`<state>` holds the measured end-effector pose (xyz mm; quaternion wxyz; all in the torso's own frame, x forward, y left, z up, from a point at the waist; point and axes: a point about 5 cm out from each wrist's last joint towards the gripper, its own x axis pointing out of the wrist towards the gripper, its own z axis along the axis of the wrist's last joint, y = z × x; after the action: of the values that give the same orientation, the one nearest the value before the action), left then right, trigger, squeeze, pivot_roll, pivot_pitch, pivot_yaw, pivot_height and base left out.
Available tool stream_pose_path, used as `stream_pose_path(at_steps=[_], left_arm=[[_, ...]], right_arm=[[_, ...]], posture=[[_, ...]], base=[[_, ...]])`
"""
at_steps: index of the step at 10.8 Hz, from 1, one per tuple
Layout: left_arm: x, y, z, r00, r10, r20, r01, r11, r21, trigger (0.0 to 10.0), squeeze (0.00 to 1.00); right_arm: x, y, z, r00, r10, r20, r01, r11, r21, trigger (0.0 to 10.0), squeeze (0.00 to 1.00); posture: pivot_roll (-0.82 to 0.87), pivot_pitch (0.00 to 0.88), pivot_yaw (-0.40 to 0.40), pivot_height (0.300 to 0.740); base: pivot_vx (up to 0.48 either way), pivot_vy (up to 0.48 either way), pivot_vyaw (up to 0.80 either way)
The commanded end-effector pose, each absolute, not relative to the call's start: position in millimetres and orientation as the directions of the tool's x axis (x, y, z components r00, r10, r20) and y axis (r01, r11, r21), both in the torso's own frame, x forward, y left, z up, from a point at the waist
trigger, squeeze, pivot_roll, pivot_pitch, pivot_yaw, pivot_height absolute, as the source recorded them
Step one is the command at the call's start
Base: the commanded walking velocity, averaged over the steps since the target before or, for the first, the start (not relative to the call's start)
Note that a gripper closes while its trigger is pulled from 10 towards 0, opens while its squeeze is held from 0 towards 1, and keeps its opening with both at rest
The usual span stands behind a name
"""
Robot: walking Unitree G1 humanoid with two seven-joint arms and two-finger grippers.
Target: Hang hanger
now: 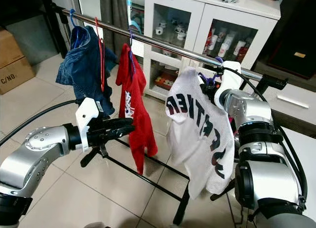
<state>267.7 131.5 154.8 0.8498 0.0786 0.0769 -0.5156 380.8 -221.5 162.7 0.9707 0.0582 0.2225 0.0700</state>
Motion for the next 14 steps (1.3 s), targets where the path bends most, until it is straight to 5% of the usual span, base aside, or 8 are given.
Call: stream_pose_path(at_steps=[1, 9, 11, 14], left_arm=[[269.9, 130.2, 157.3, 0.447, -0.867, -0.219, 0.894, 0.442, 0.076, 10.0, 0.0], [269.0, 130.9, 156.4, 0.466, -0.861, -0.205, 0.884, 0.458, 0.087, 10.0, 0.0], [269.0, 131.6, 154.9, 0.501, -0.845, -0.188, 0.865, 0.493, 0.092, 10.0, 0.0], [276.0, 138.7, 150.2, 0.655, -0.74, -0.153, 0.755, 0.643, 0.126, 10.0, 0.0]], right_arm=[[383.3, -222.9, 169.3, 0.899, 0.159, -0.408, -0.112, 0.984, 0.136, 0.0, 0.0], [377.0, -214.4, 166.6, 0.913, 0.204, -0.354, -0.145, 0.972, 0.186, 0.0, 0.0], [372.8, -214.0, 167.6, 0.915, 0.214, -0.341, -0.165, 0.972, 0.168, 0.0, 0.0], [363.7, -215.4, 191.3, 0.958, 0.204, -0.201, -0.195, 0.979, 0.064, 0.0, 0.0]], posture=[[0.07, 0.0, -0.058, 0.74], [0.07, 0.0, -0.06, 0.74], [0.07, 0.0, -0.059, 0.74], [0.06, 0.0, -0.053, 0.74]], base=[[0.0, 0.0, 0.0], [0.0, 0.0, 0.0], [0.0, 0.0, 0.0], [0.0, 0.0, 0.0]])
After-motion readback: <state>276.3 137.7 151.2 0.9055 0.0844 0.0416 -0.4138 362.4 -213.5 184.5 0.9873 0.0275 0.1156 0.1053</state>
